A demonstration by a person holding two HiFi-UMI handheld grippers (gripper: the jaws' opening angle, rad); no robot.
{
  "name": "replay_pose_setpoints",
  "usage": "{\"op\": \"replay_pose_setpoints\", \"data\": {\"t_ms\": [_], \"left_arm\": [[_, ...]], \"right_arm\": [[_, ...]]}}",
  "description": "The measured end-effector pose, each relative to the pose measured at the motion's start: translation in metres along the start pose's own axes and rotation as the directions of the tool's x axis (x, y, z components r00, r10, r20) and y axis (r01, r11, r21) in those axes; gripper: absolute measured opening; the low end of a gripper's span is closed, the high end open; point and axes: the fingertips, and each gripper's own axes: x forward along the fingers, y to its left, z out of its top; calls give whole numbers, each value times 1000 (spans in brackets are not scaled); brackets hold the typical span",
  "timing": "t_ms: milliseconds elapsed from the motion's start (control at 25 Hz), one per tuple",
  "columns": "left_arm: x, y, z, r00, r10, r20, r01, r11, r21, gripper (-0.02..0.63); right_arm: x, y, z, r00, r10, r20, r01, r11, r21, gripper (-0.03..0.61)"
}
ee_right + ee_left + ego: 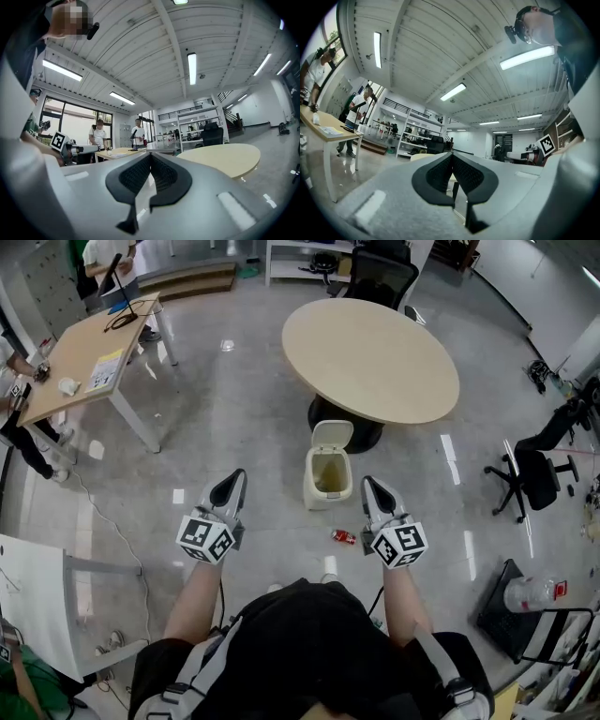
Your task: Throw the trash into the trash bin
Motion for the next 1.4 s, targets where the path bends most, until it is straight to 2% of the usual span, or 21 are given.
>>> {"op": "replay_pose_setpoints", "data": {"t_ms": [200,560,840,1120,1280,1400], "left_arm": [[8,-16,10,999,13,34,-13,1000,14,0],[19,-58,-3,998,30,50,-30,1000,8,0],[11,-67,-8,999,46,22,-47,998,37,0],[-9,-62,-26,997,79,-21,-79,997,16,0],[-16,-58,-23,994,113,-2,-113,994,0,0],[-12,-63,-20,995,101,10,-101,995,6,0]], "right_arm": [[-23,-29,7,1000,-7,26,6,1000,12,6],[-53,-81,-1,998,-40,44,38,998,57,6],[-45,-74,-10,1000,23,16,-24,998,54,5],[-38,-60,-24,997,68,-27,-66,997,51,5],[-39,-61,-22,997,74,-16,-73,996,53,5],[-43,-66,-18,998,69,-7,-69,996,50,5]]}}
